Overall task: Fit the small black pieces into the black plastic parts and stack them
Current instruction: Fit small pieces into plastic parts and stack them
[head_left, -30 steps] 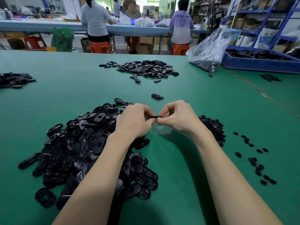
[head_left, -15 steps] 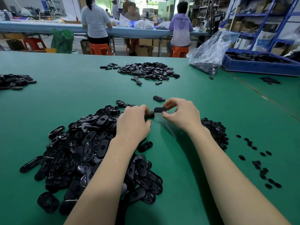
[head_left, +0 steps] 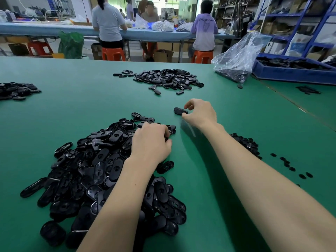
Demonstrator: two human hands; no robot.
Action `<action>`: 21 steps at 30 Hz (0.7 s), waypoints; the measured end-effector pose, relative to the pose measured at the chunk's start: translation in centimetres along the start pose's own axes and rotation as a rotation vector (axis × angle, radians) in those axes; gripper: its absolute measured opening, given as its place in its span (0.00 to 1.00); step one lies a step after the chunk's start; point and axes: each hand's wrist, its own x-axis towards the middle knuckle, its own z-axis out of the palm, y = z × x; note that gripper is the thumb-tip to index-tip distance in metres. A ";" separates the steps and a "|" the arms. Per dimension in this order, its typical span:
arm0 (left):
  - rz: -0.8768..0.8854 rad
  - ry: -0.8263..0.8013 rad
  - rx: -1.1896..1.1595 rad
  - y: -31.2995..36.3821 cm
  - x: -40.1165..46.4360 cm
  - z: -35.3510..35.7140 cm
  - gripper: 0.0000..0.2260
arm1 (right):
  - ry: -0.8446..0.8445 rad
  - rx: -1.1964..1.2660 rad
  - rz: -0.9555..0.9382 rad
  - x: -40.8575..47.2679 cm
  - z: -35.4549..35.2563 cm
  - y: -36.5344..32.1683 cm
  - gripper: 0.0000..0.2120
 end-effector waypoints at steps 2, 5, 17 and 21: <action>-0.003 0.000 -0.009 0.0 0.0 0.0 0.09 | -0.064 0.061 -0.103 -1.1 -0.3 0.4 0.07; -0.003 0.002 -0.005 0.1 -0.1 0.0 0.09 | -0.265 0.058 -0.253 -2.8 -0.5 0.7 0.10; -0.006 0.000 0.000 0.1 -0.1 0.0 0.09 | -0.325 -0.012 -0.345 -3.2 -0.1 -0.4 0.11; -0.007 0.004 -0.005 0.0 -0.1 0.1 0.09 | -0.292 0.014 -0.335 -3.3 -0.2 -0.6 0.05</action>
